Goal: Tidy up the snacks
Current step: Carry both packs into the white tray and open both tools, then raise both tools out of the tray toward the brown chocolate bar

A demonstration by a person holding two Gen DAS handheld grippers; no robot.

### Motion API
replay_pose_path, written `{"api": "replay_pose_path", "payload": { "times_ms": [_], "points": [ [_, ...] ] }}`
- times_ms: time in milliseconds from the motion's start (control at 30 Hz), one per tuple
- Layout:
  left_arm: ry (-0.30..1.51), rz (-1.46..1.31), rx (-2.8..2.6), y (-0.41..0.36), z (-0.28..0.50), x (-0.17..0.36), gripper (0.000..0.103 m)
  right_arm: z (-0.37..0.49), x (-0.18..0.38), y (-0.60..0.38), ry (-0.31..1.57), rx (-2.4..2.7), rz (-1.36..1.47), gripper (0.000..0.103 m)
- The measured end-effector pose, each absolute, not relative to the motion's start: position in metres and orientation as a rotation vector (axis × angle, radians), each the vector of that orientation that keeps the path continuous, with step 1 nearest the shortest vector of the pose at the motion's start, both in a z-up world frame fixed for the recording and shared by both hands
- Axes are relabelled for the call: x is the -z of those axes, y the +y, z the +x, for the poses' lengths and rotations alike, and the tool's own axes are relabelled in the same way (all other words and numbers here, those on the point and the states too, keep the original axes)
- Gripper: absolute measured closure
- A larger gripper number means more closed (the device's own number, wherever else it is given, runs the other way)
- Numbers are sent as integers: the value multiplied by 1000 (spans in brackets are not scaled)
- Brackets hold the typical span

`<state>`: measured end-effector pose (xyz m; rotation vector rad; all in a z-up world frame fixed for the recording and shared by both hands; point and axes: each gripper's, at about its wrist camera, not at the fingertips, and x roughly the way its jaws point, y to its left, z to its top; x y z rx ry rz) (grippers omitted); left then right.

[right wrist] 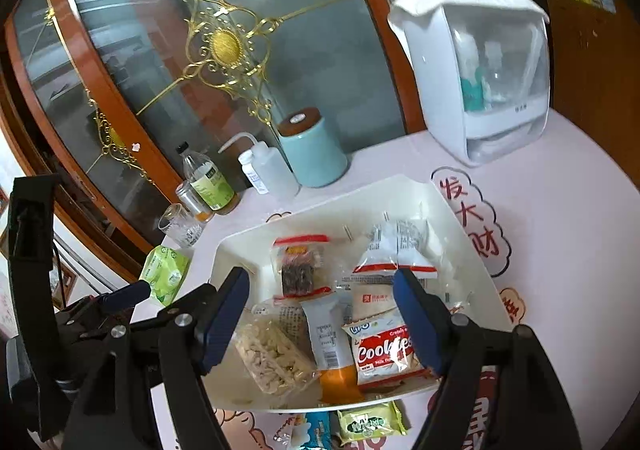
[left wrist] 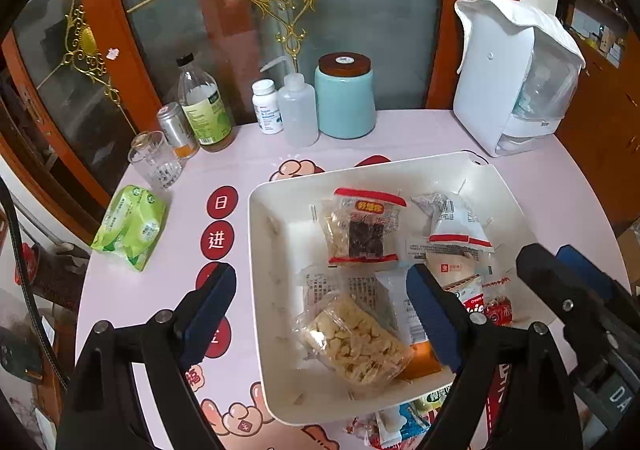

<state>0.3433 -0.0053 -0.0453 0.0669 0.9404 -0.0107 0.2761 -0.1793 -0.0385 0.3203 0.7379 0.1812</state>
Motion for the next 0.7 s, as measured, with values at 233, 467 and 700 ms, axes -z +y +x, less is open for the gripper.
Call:
{"api": "replay_pose_path", "payload": {
  "times_ms": [233,467,700],
  "points": [
    [903,72,5,-8,317,29,17,247,16,-177,662,-127,242,28],
    [843,104,17,-15,274,9,16,207,3,-189,612,-77,233,28],
    [818,117,44,-20,232,-3,15,169,4,-214,597,13,236,28]
  ]
}}
